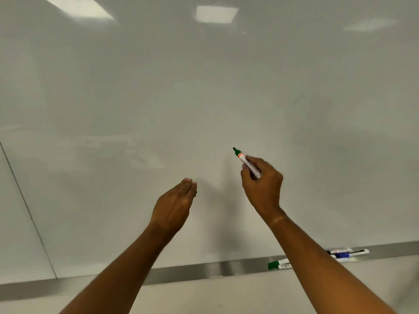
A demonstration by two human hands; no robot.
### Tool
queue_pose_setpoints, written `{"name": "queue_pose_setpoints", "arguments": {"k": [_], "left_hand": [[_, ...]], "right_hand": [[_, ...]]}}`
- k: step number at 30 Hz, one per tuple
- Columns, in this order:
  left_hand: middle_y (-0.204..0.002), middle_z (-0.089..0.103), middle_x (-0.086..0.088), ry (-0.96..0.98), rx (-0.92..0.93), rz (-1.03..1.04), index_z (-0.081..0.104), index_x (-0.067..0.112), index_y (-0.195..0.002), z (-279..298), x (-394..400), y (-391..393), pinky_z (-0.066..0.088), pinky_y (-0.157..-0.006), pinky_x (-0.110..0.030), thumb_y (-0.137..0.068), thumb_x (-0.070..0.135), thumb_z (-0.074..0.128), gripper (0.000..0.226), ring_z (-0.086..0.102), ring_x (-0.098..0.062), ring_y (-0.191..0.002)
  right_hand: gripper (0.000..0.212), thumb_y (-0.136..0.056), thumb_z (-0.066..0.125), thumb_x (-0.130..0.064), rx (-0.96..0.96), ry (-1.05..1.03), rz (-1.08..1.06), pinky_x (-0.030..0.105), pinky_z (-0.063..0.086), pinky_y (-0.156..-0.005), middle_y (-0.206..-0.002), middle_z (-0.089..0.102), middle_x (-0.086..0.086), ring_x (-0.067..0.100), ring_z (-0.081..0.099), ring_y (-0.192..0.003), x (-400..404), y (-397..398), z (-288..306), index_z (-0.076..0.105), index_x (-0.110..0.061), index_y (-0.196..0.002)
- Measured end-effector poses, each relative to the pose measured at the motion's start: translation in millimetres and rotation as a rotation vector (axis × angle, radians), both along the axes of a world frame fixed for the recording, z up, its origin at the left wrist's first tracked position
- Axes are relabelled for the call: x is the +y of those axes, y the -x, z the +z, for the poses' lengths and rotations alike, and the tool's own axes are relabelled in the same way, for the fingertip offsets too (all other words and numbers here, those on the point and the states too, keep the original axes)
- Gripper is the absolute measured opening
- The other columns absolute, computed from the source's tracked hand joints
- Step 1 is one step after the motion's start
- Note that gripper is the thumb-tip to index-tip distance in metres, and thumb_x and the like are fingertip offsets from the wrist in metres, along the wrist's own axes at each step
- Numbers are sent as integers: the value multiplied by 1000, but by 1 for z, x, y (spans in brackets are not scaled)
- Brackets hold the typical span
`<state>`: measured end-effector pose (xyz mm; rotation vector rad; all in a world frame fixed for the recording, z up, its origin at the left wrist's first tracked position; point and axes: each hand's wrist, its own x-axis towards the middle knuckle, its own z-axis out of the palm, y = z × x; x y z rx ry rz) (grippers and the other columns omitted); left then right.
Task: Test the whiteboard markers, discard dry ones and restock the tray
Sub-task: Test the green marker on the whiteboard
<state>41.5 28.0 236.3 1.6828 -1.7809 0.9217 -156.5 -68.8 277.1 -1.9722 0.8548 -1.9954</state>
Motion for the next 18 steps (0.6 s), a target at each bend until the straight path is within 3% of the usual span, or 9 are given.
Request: {"name": "queue_pose_setpoints", "arguments": {"k": [10,18], "left_hand": [[-105,70,-13,104,-12,23,71,2,-103,30,-25,-2,56,-54,-33,-59,-2,85,46,68,-25,-97],[-106,70,-11,114,11,72,72,4,-103,26,-30,6,56,-55,-32,-60,0,86,45,67,-23,-98]], "right_hand": [[20,-86,68,-15,34,261,-153,29,41,-50,-65,64,4,17,52,-54,-30,-10,79,72,-7,-103],[17,-84,69,-12,85,261,-169,9,31,-52,-69,66,6,12,52,-56,-49,-6,95,73,-4,-98]]}}
